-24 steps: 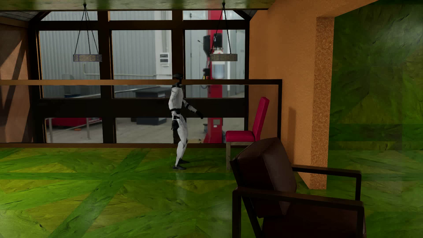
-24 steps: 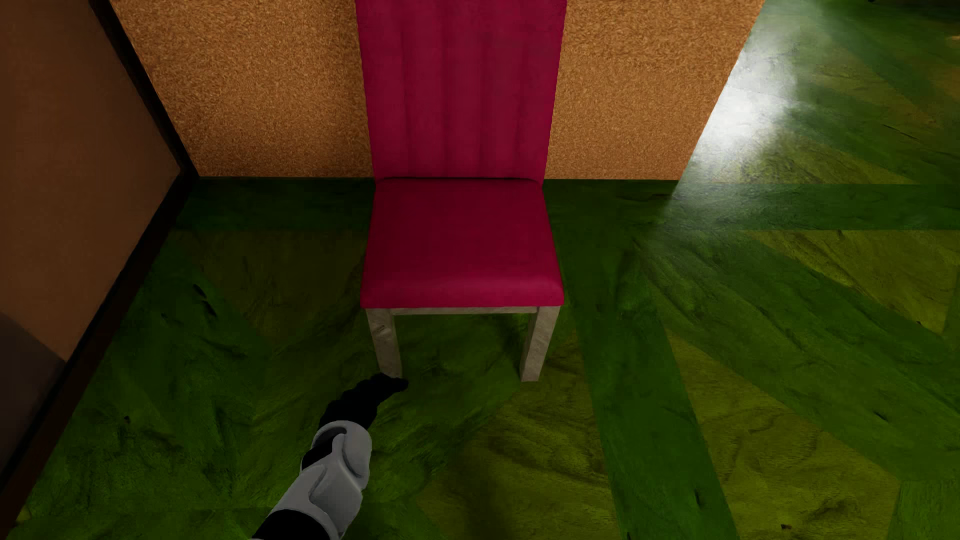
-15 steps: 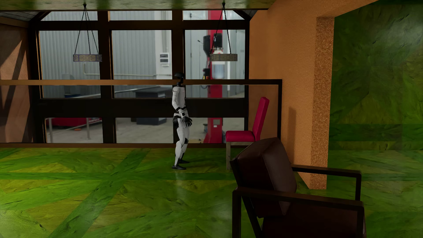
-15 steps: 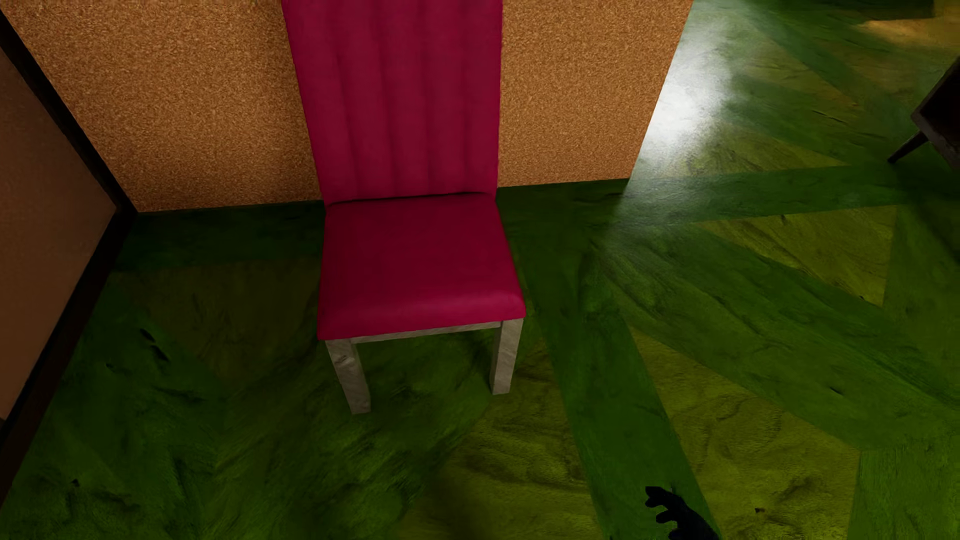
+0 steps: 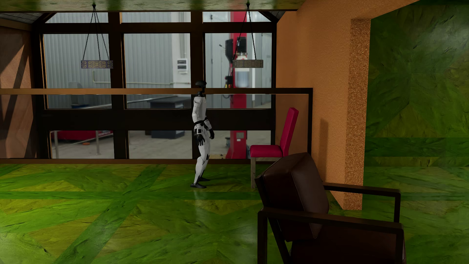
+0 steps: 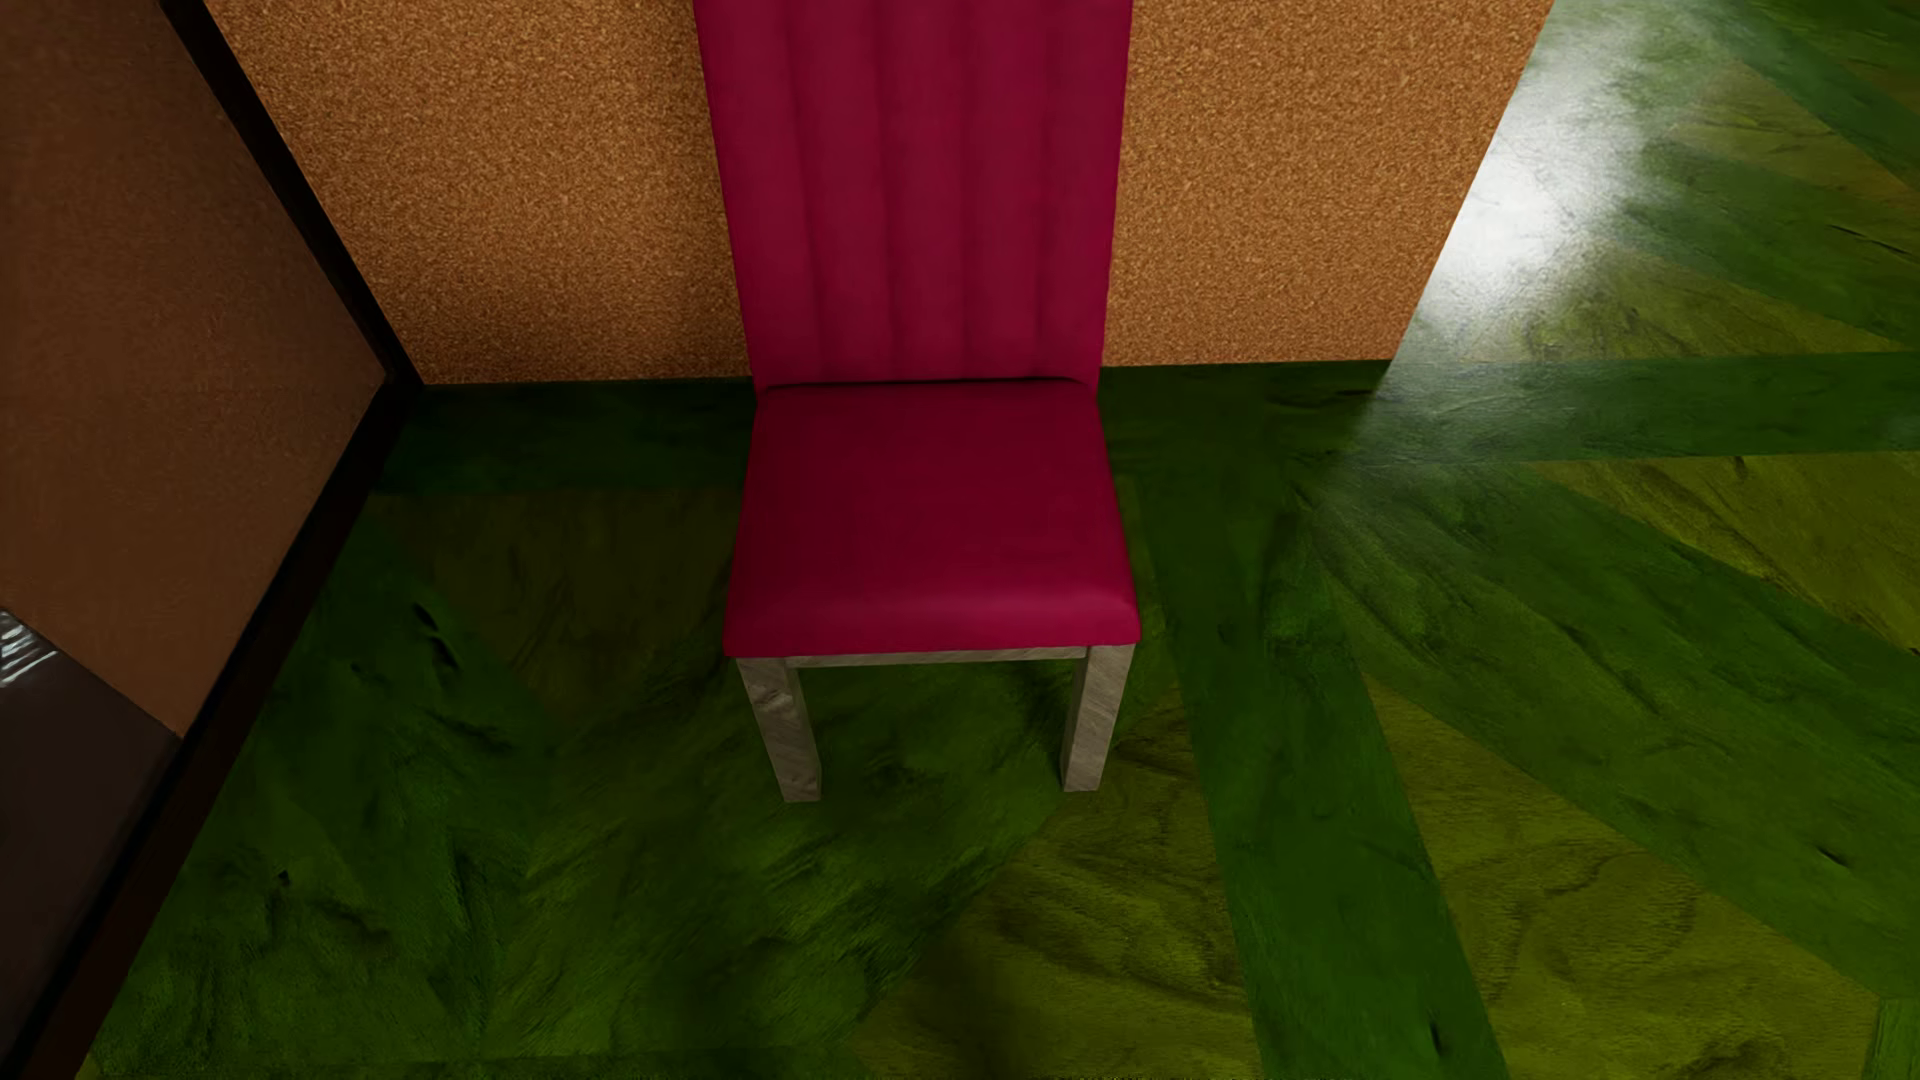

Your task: Approach chair

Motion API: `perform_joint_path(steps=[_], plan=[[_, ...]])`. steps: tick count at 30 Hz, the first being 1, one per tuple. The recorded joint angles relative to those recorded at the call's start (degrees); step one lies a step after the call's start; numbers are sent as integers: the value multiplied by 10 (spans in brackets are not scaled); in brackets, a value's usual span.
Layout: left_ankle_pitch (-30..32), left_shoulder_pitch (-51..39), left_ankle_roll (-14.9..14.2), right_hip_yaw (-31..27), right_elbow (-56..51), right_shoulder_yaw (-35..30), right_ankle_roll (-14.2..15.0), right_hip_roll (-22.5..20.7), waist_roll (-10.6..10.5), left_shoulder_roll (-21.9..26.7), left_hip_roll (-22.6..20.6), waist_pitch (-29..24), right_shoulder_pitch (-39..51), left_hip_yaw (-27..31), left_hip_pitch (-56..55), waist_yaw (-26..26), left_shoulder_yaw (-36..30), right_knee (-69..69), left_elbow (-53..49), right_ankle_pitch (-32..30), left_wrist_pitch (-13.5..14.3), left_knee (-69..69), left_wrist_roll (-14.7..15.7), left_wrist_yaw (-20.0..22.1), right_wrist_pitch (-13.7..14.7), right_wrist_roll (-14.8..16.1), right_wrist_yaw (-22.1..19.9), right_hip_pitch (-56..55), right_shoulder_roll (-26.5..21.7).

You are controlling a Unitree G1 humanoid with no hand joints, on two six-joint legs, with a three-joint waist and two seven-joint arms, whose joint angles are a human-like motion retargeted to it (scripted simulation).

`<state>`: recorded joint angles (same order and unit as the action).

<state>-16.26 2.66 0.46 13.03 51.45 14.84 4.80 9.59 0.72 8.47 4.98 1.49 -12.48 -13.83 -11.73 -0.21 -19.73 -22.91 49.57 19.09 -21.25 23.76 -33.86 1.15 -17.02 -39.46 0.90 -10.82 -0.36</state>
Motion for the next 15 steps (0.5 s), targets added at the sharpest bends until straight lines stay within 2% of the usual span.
perform_joint_path(steps=[3, 6, 10, 15], plan=[[2, -35, 0, 3, -29, 9, -1, 3, 0, 4, -3, -2, 0, 3, -6, -7, 2, -3, -38, -1, 19, 0, 0, 30, 20, -4, -7, -6, 2], [3, -53, 1, -9, -64, 5, -1, 0, -1, 8, 0, -4, 12, -8, -9, -11, -9, -3, -59, -5, 32, -1, 0, 35, 37, -12, -14, -18, -4], [2, -56, 3, -45, -118, -8, 1, -11, -4, 5, 11, -8, 29, -43, -11, -13, -37, -8, -43, -13, 29, -2, -2, 27, 66, -14, -24, -42, -15], [-6, -17, 4, -128, -159, -38, 12, -44, -7, 3, 39, -14, 43, -129, -9, -16, -97, -15, 4, -28, 20, 0, -3, -4, 81, -3, -37, -90, -23]])
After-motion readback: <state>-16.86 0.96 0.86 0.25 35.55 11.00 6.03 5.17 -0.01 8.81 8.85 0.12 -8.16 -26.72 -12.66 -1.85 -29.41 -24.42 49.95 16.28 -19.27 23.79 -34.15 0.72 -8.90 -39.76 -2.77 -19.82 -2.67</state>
